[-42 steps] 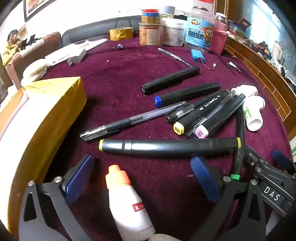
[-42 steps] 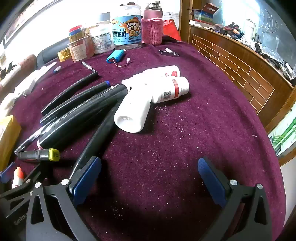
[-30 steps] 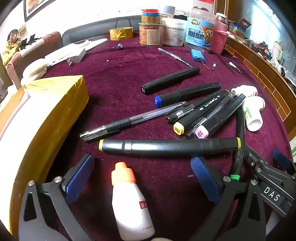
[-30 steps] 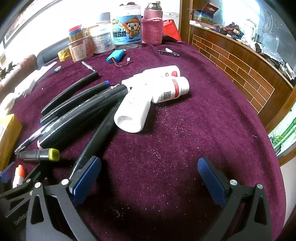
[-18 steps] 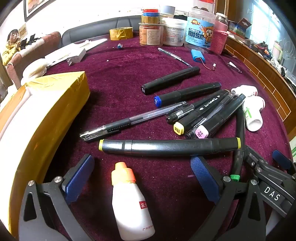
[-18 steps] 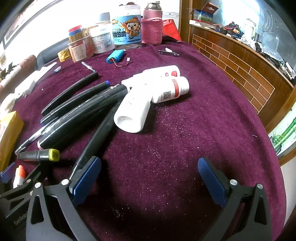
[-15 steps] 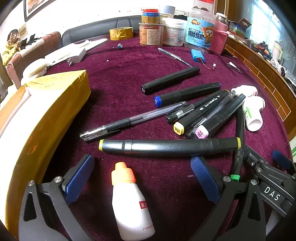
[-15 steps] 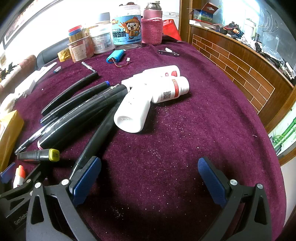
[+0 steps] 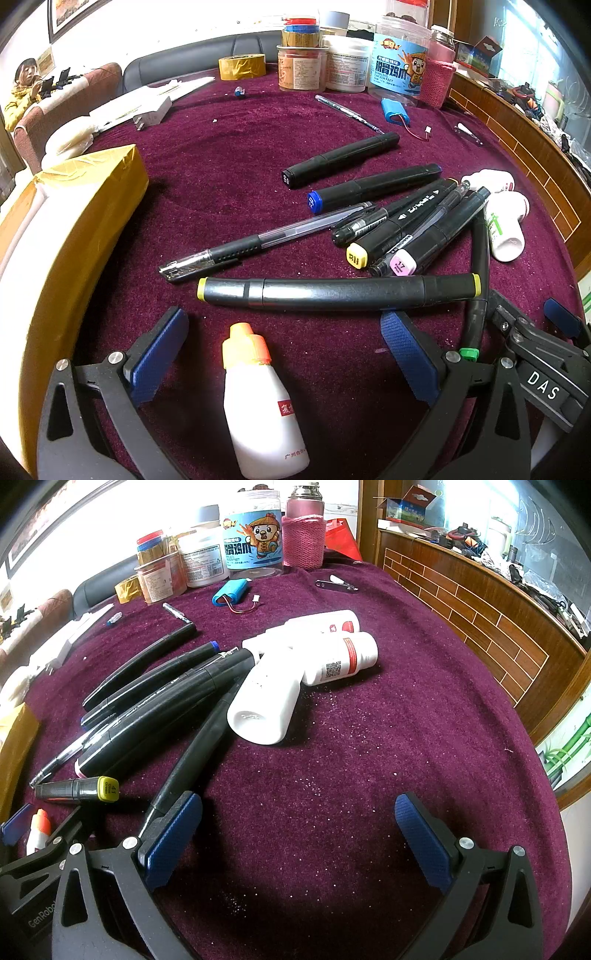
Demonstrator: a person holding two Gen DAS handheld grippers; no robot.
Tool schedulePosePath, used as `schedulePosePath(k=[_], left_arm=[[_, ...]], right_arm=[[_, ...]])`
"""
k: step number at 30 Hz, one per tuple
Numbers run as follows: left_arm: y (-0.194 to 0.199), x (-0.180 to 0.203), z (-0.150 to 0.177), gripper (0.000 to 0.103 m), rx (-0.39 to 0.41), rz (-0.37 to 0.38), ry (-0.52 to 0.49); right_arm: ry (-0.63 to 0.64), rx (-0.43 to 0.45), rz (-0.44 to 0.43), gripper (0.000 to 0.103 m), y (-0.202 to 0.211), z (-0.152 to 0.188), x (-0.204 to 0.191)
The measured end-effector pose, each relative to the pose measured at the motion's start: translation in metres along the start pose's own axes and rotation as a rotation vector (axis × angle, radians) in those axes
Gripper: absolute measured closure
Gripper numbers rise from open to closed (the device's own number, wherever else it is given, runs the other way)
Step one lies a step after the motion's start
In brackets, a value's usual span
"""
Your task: Organize rigid objects
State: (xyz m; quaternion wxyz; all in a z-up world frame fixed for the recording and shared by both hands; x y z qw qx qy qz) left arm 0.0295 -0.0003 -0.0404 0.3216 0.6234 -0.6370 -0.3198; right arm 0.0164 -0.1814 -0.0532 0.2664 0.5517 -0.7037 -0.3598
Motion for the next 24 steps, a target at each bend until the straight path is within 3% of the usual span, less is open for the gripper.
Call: schedulePosePath(k=[24], left_arm=[[0.0001,0.0009,0.0004,0.0,-0.002,0.017,-0.011]], right_arm=[[0.024,-0.029,-0.025,0.001,-0.0017,-0.0002,0.0024]])
Point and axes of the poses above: each gripper's, at about its wrist camera, not at the fingertips, and y roughly against the way its jaws point, x to its right, z to its underside, the point moved 5 cm from there along -y, roughly the way its jaws point, and after that the axes turned 1 degree about z, right-handed, at the moved point
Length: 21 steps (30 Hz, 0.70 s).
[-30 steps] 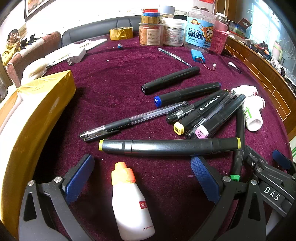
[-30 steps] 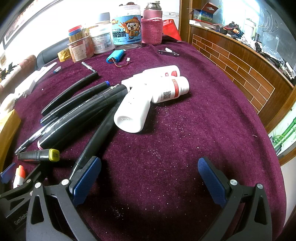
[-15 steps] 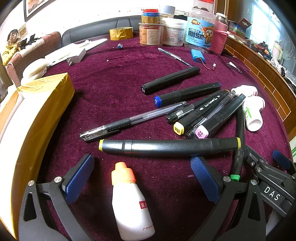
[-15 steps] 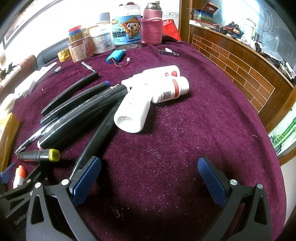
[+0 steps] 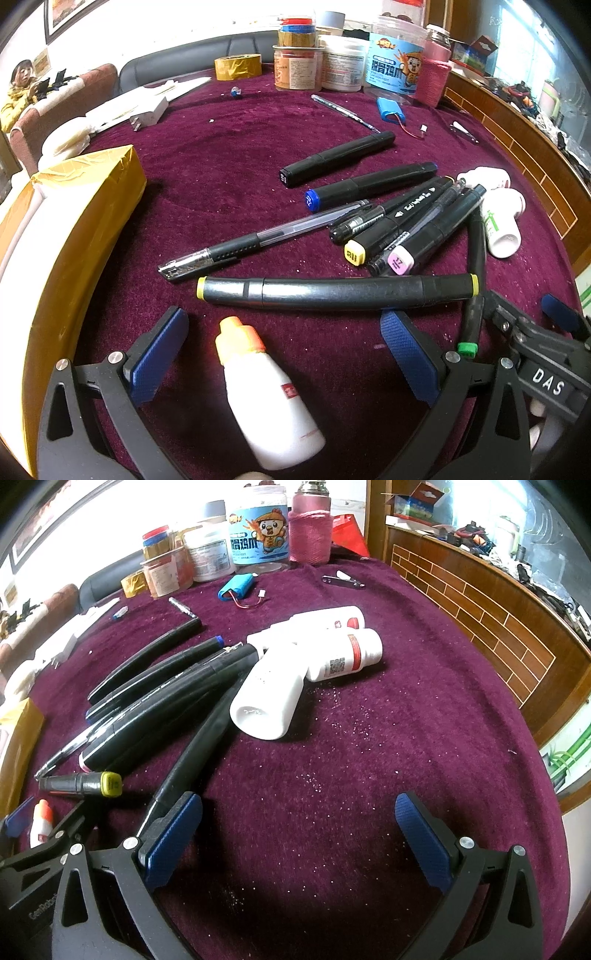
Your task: Organize rigid objects
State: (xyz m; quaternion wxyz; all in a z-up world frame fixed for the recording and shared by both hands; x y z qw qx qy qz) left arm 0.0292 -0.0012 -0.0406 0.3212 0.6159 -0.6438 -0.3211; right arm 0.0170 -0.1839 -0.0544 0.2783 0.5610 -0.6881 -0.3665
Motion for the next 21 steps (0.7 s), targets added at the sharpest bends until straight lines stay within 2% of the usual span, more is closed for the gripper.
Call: schedulePosePath(k=[21], left_arm=[[-0.001,0.0011,0.0019,0.0,0.0,0.002,-0.004]], right_arm=[[0.004,0.002,-0.004,0.001,0.0008,0.0011,-0.0008]])
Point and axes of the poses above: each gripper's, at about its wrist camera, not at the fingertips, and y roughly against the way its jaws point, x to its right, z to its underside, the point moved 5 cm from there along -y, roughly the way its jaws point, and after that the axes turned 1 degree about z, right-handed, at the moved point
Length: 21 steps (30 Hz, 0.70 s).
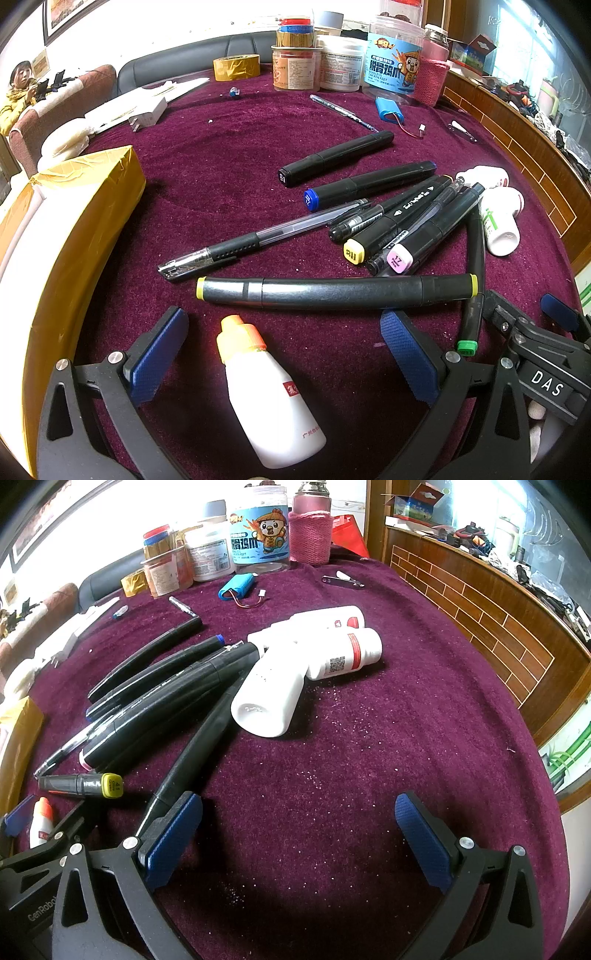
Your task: Organize rigid objects
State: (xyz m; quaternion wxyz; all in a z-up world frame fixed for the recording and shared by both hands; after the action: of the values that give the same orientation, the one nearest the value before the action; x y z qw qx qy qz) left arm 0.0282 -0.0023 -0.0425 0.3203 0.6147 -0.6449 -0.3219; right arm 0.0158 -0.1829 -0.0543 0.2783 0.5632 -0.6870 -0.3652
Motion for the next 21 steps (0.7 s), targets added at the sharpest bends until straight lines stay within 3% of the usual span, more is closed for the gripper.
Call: schedulePosePath(k=[8,12,14,17,21], left_arm=[[0.005,-0.003,0.001,0.0,-0.003,-0.005,-0.002],[0.007,-0.002,0.003,0.0,-0.066,0.045,-0.071],[0.011,-0.002,0.009,0.0,-0.056,0.065,-0.097],[0.012,-0.002,0.01,0.0,-0.059,0.056,-0.096],[0.012,0.0,0.011,0.0,-0.059,0.036,-0.074]], right_arm=[[0.024,-0.041,-0.017,0.001,-0.002,-0.001,0.001],[0.055,-0.076,-0.031,0.002,0.0,0.001,0.001],[0.044,-0.083,-0.034,0.016,0.011,0.005,0.008],[0.023,0.065,-0.023,0.016,0.054,0.004,0.021],[-0.038,0.394,-0.033,0.014,0.113,-0.015,0.025]])
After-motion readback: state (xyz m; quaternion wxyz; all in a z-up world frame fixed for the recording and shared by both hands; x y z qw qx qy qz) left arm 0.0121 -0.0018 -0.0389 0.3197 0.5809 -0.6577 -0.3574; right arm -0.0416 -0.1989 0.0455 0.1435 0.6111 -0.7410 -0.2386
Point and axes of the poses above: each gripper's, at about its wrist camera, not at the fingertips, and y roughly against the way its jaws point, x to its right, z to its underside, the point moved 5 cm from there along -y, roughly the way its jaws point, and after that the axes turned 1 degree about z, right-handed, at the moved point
